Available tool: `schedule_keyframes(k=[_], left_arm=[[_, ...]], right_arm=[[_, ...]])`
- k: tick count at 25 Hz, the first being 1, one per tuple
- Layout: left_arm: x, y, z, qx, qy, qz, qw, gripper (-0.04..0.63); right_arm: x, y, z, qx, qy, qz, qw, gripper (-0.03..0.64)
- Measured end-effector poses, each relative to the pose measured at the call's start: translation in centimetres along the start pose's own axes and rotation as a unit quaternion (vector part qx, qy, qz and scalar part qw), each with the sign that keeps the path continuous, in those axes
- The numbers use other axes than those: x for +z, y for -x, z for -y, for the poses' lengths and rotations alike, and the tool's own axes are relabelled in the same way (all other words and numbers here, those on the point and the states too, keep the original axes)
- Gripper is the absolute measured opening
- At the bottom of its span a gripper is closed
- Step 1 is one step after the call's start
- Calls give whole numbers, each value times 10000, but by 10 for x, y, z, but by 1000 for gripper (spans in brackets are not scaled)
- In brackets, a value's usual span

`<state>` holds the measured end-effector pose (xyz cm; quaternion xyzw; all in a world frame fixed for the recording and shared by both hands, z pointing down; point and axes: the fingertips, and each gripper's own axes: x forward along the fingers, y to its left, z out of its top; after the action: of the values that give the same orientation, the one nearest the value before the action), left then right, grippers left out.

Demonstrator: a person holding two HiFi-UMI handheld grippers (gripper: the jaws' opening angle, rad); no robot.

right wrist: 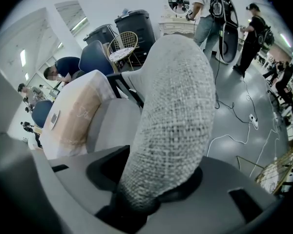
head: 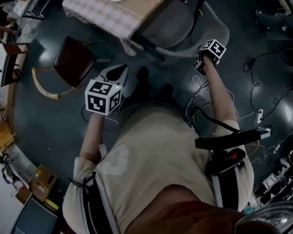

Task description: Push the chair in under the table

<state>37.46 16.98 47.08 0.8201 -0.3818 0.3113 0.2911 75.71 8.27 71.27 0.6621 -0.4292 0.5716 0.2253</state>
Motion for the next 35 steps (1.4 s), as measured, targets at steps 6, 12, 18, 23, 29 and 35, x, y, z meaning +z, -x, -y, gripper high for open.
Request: schedule_keyframes(k=[6, 12, 18, 23, 29, 35], left_arm=[[15, -9, 7, -105, -206, -13, 9997, 6], [18, -11, 8, -118, -310, -27, 9994, 6], [25, -8, 10, -21, -342, 129, 9993, 6], [34, -2, 15, 71, -347, 263, 9990, 6], [39, 3, 13, 174, -345, 345, 9987, 6], [46, 1, 26, 108, -435, 412, 9981, 6]], right_arm=[[1, -1, -4, 38, 145, 4, 9999, 192], [1, -3, -6, 156, 265, 27, 9995, 205], [3, -3, -4, 464, 363, 40, 9983, 221], [3, 3, 0, 579, 342, 61, 9977, 225], [4, 16, -3, 535, 555, 29, 9970, 235], [6, 36, 0, 760, 670, -40, 9948, 239]])
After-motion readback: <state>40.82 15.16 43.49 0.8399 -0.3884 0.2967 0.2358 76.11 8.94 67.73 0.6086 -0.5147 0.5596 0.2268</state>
